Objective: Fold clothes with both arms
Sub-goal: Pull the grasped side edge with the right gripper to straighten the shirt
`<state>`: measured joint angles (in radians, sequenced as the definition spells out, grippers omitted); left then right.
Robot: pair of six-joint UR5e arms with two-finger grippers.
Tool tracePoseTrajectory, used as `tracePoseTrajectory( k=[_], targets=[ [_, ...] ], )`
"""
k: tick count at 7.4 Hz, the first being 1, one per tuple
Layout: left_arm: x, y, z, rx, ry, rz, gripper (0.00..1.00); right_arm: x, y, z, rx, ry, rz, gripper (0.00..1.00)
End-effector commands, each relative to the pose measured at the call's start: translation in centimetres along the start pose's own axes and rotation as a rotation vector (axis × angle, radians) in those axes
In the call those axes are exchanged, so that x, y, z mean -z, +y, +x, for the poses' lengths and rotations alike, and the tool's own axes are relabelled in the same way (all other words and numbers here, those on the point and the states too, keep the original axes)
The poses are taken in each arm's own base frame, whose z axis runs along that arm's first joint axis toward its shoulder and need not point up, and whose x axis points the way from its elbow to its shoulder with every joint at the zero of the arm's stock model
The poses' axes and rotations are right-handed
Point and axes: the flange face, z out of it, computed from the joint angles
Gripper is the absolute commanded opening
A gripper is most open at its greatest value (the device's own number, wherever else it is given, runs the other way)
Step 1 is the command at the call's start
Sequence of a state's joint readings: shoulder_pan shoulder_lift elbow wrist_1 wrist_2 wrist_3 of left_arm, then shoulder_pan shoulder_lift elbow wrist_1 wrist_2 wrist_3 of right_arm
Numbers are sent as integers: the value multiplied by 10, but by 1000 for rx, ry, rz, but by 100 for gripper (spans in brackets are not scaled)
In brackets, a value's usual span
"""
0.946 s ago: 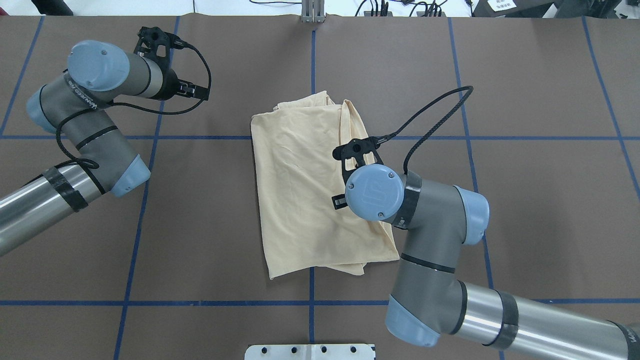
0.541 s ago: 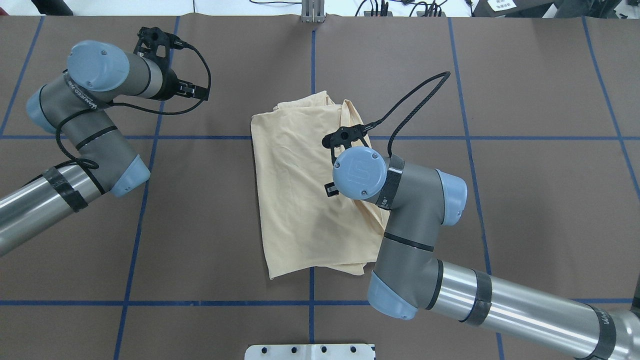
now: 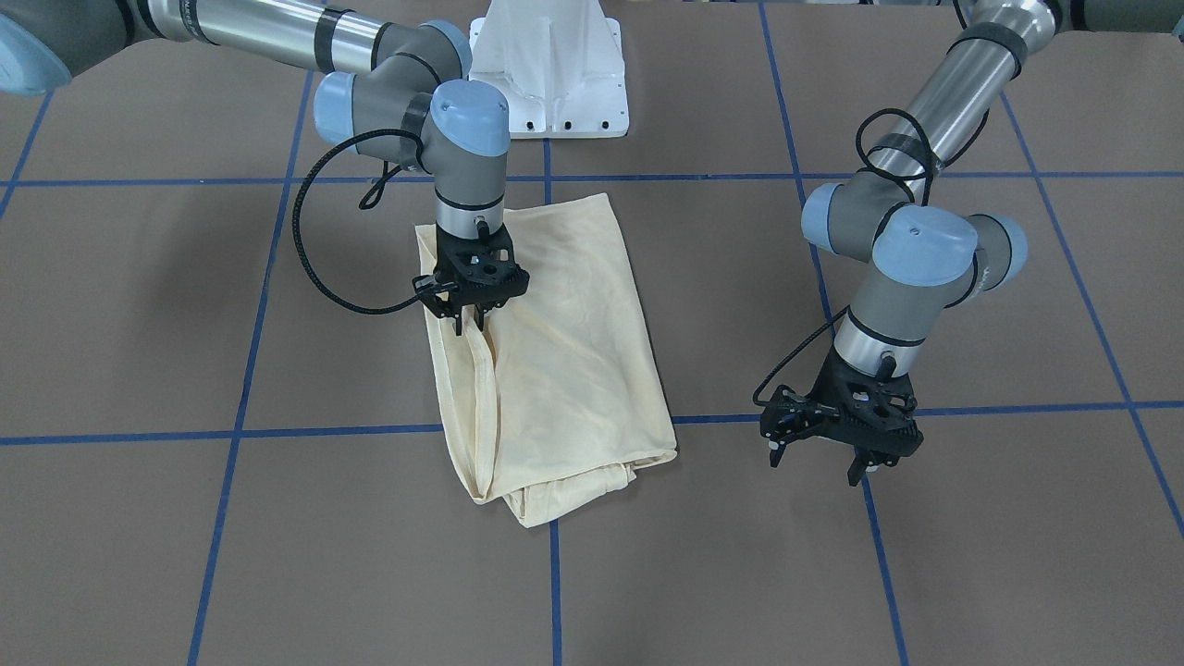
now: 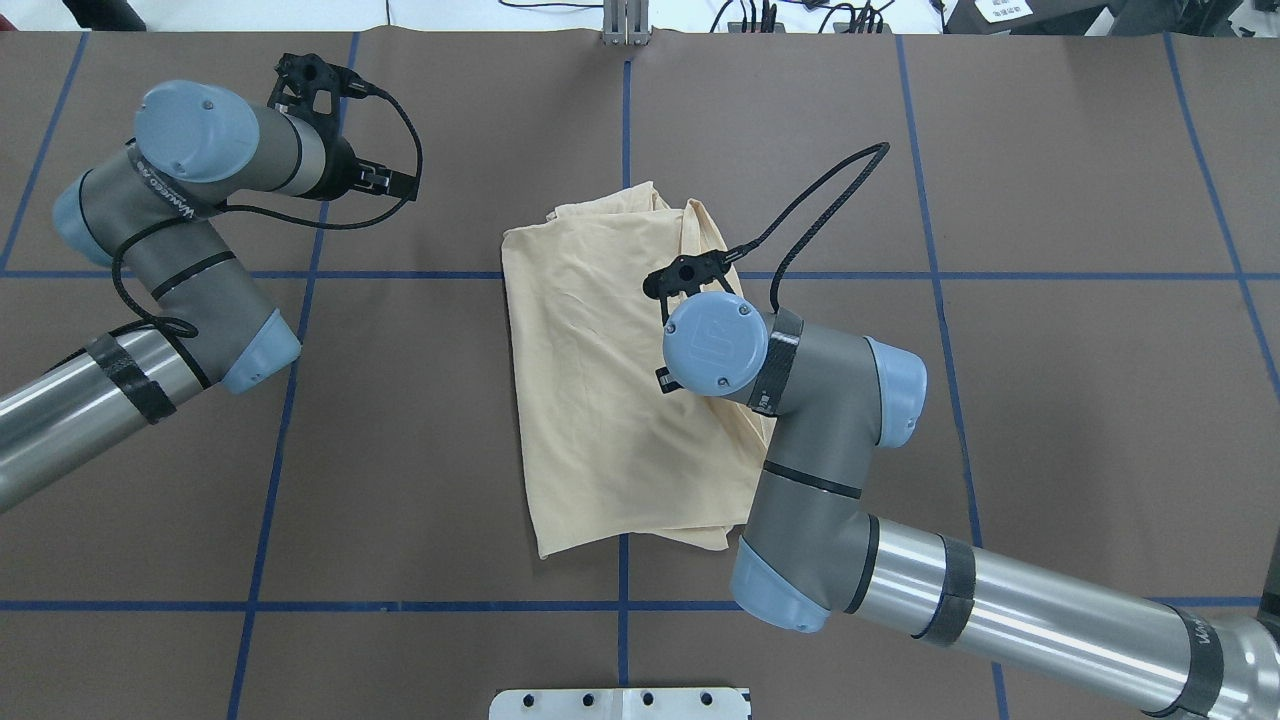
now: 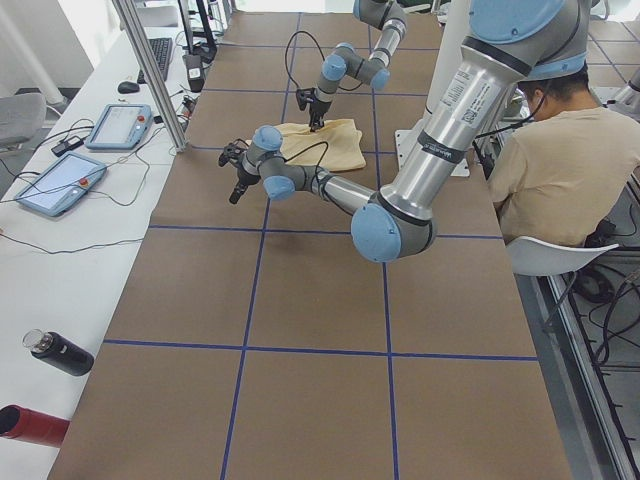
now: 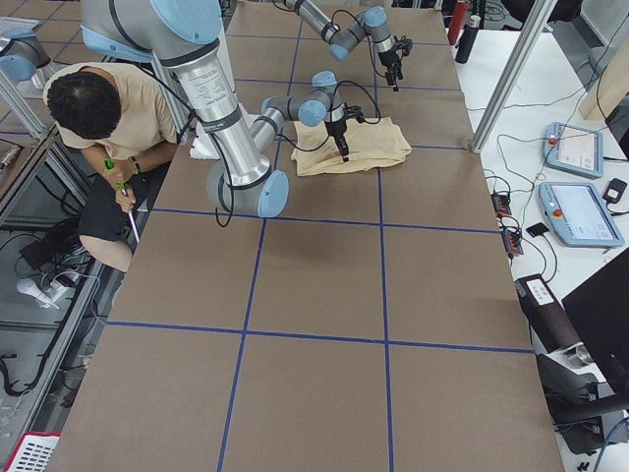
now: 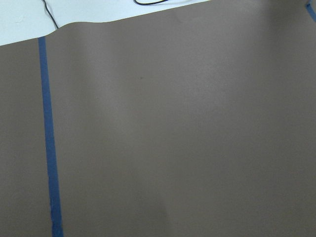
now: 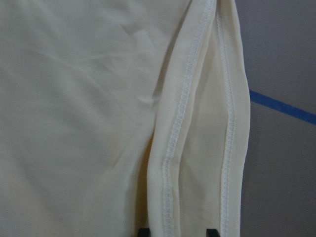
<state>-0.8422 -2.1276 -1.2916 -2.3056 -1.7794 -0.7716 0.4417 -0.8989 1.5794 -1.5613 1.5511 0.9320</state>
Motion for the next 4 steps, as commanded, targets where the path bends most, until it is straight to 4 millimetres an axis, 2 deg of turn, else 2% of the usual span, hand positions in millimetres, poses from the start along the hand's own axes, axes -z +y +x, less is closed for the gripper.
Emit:
tracePoseTrajectory(
  k=[1, 3, 4],
  targets=[
    [0, 0, 0, 0, 0, 0, 100, 4, -1, -1, -1, -9, 3, 0],
    [0, 1, -1, 6, -1, -1, 100, 2, 1, 10, -8, -9, -5, 0],
    [1, 0, 0, 7, 1, 1, 100, -5, 10, 30, -14, 5, -9, 0]
  ],
)
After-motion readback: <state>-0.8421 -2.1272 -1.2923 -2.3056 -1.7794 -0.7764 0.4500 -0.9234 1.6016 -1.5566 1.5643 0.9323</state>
